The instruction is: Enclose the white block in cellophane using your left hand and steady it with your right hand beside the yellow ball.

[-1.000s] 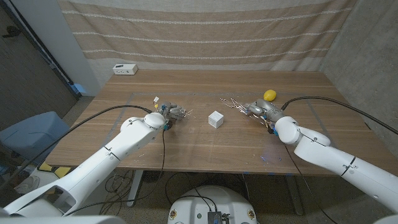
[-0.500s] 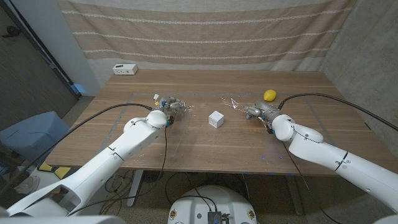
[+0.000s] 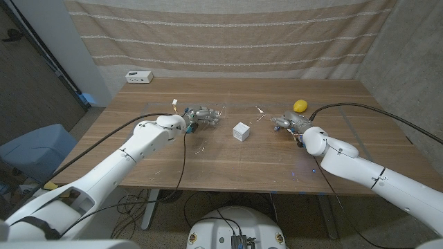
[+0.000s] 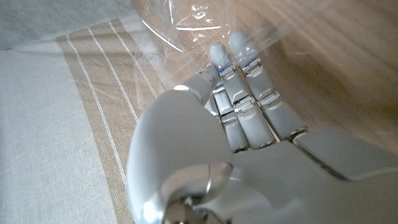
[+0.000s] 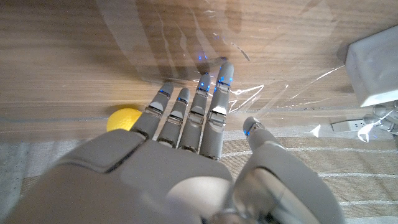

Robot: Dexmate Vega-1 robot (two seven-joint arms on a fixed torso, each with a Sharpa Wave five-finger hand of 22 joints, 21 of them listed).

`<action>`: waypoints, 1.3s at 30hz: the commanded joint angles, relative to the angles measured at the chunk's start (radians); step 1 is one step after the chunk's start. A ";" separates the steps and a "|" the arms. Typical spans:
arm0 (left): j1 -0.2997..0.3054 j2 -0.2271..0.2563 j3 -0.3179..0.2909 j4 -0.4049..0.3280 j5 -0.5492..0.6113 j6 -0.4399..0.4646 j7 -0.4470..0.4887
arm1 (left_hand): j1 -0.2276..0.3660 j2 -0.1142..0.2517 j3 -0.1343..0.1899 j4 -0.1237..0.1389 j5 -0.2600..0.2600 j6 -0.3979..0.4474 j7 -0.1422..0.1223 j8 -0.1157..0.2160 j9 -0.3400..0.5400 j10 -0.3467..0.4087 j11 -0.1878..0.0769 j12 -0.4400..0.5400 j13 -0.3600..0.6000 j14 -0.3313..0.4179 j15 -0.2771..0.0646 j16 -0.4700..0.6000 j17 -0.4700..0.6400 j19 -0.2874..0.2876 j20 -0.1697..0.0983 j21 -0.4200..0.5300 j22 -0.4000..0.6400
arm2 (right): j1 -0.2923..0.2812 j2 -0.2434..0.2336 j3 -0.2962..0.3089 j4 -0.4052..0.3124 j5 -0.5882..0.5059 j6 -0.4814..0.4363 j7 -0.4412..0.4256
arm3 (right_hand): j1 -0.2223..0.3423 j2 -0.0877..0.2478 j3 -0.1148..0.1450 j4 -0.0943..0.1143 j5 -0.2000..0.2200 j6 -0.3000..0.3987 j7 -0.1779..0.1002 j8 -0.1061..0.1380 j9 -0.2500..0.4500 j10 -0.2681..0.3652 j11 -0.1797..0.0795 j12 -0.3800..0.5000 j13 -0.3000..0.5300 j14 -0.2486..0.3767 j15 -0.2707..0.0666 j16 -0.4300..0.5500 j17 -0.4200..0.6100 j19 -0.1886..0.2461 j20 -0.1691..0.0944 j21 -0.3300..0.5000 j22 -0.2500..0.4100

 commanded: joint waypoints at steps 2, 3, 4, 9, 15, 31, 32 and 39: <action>-0.105 -0.016 0.040 0.138 -0.170 -0.006 -0.337 | 0.008 -0.011 0.009 0.002 -0.004 0.006 0.001 0.004 0.009 0.029 -0.019 0.054 0.059 0.100 -0.101 -0.009 -0.006 0.013 -0.035 0.012 -0.001 | -0.003 -0.001 0.005 0.018 0.024 0.020 -0.010 | 0.018 0.000 0.008 -0.004 0.006 0.007 0.001 -0.006 0.001 0.002 -0.004 -0.006 0.003 0.009 0.002 -0.007 0.001 0.005 0.000 0.001 0.002; -0.107 -0.020 0.039 0.144 -0.182 -0.005 -0.347 | 0.009 -0.012 0.010 0.003 -0.004 0.006 0.001 0.004 0.010 0.031 -0.022 0.053 0.058 0.101 -0.101 -0.011 -0.009 0.015 -0.035 0.013 -0.001 | -0.005 -0.002 0.005 0.017 0.023 0.021 -0.013 | 0.019 -0.001 0.009 -0.005 0.006 0.007 0.000 -0.006 0.001 0.003 -0.004 -0.006 0.003 0.009 0.002 -0.008 0.001 0.005 0.000 0.001 0.002; -0.109 -0.023 0.039 0.149 -0.192 -0.002 -0.357 | 0.010 -0.014 0.011 0.002 -0.004 0.007 0.002 0.003 0.010 0.031 -0.020 0.053 0.059 0.102 -0.101 -0.012 -0.010 0.017 -0.036 0.015 -0.001 | -0.006 -0.003 0.006 0.016 0.024 0.023 -0.015 | 0.019 -0.001 0.009 -0.006 0.006 0.007 0.000 -0.007 0.001 0.002 -0.004 -0.007 0.003 0.009 0.003 -0.008 0.001 0.005 0.000 0.001 0.002; -0.110 -0.036 0.036 0.165 -0.231 -0.020 -0.399 | 0.012 -0.018 0.013 0.002 -0.004 0.007 0.001 0.001 0.012 0.033 -0.023 0.052 0.058 0.104 -0.102 -0.018 -0.016 0.022 -0.040 0.019 -0.002 | -0.017 -0.009 0.013 0.009 0.031 0.021 -0.021 | 0.021 -0.002 0.011 -0.008 0.005 0.006 -0.001 -0.009 0.002 0.001 -0.003 -0.009 0.003 0.009 0.003 -0.009 0.001 0.006 0.000 0.000 0.002; -0.101 -0.045 0.020 0.167 -0.293 -0.024 -0.444 | 0.014 -0.022 0.015 0.004 -0.004 0.003 -0.001 -0.002 0.015 0.030 -0.022 0.050 0.061 0.105 -0.103 -0.027 -0.024 0.031 -0.044 0.027 -0.002 | -0.030 -0.018 0.020 0.000 0.037 0.023 -0.029 | 0.024 -0.003 0.013 -0.011 0.005 0.003 -0.002 -0.015 0.002 0.000 -0.004 -0.012 0.003 0.010 0.003 -0.011 0.001 0.007 0.000 0.000 0.002; 0.017 -0.058 -0.065 -0.015 -0.411 0.006 -0.135 | 0.039 -0.034 0.035 0.000 0.001 -0.004 0.009 -0.010 0.035 0.010 0.011 0.038 0.077 0.105 -0.103 -0.067 -0.053 0.084 -0.070 0.072 -0.001 | -0.061 -0.039 0.041 -0.024 0.056 0.039 -0.045 | 0.040 -0.007 0.019 -0.030 0.005 -0.013 -0.009 -0.030 0.002 -0.010 -0.001 -0.023 0.003 0.008 0.006 -0.015 0.002 0.007 0.002 -0.001 0.002; 0.025 -0.065 -0.069 -0.023 -0.420 0.008 -0.109 | 0.041 -0.035 0.037 -0.001 0.002 -0.004 0.009 -0.009 0.036 0.008 0.014 0.036 0.077 0.104 -0.103 -0.069 -0.054 0.084 -0.069 0.072 -0.002 | -0.062 -0.039 0.042 -0.026 0.057 0.037 -0.045 | 0.040 -0.008 0.019 -0.031 0.005 -0.013 -0.009 -0.030 0.002 -0.010 -0.002 -0.024 0.003 0.008 0.006 -0.016 0.002 0.007 0.002 -0.002 0.002; 0.013 -0.091 -0.025 -0.027 -0.397 0.004 -0.048 | 0.061 -0.038 0.070 -0.001 0.010 -0.012 0.026 -0.016 0.043 -0.009 0.045 0.021 0.079 0.076 -0.100 -0.105 -0.064 0.076 -0.055 0.067 -0.010 | -0.071 -0.047 0.050 -0.030 0.064 0.050 -0.047 | 0.043 -0.010 0.020 -0.035 0.004 -0.010 -0.009 -0.031 0.003 -0.009 -0.005 -0.025 0.003 0.009 0.005 -0.017 0.002 0.008 0.003 -0.002 0.002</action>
